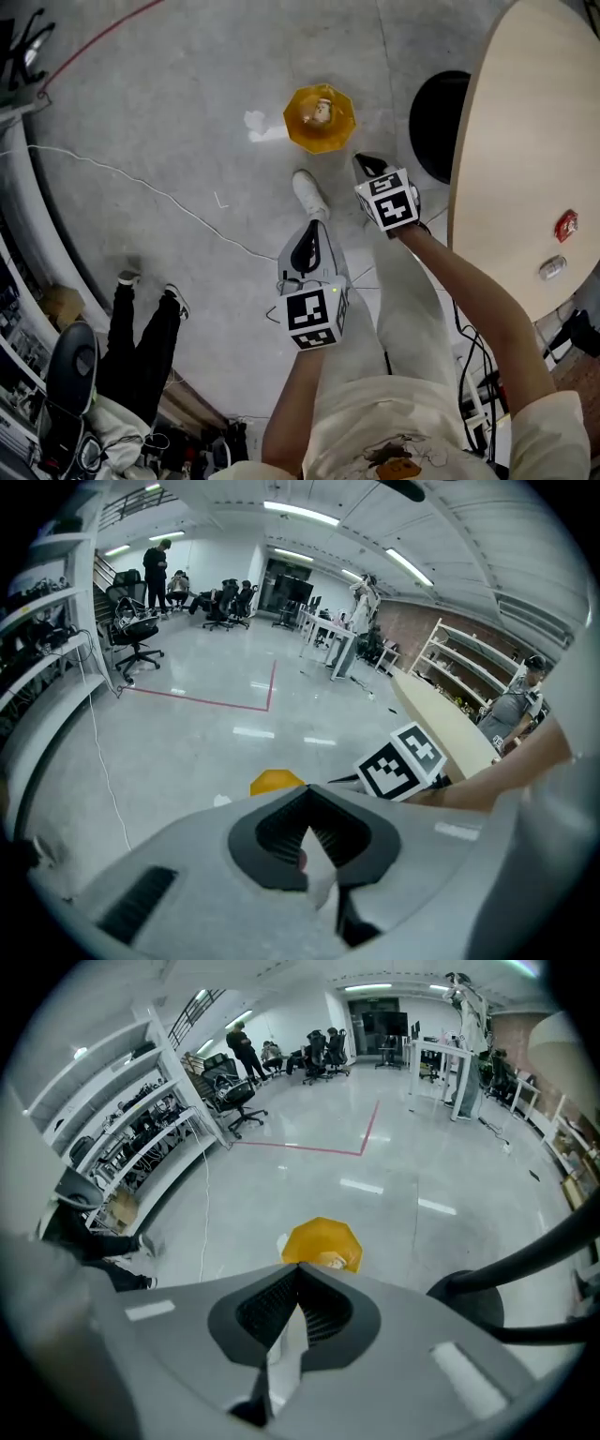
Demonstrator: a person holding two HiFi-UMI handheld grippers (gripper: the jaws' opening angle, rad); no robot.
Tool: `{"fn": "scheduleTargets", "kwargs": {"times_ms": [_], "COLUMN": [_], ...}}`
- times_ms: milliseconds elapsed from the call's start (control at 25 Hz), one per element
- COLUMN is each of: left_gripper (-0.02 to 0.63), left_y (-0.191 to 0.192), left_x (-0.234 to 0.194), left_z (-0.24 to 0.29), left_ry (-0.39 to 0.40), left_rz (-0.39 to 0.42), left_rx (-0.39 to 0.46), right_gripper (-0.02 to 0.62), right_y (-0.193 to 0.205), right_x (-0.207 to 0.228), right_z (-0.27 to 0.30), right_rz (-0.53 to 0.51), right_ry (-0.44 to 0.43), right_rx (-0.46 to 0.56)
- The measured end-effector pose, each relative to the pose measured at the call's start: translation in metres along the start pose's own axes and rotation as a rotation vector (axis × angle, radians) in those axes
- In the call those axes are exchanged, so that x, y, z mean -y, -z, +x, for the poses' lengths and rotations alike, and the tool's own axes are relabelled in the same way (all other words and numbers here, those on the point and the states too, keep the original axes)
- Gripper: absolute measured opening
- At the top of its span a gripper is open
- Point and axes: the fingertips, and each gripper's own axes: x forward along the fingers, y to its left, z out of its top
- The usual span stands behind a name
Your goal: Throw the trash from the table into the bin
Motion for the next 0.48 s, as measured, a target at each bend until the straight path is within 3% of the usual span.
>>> {"fn": "scheduleTargets", "kwargs": {"times_ms": [480], "left_gripper": [0.003], "left_y": [-0.029], "left_x": [0.068], "left_z": [-0.069], "left_ry": [0.008], "left_rz": [0.065], "left_rx": [0.066], "right_gripper": [0.006], "right_y": [-0.013], "right_x": [-0.020], "right_z": [-0.126], "right_rz": [0.087], "right_ry": [-0.107], "right_rx": [0.131]}}
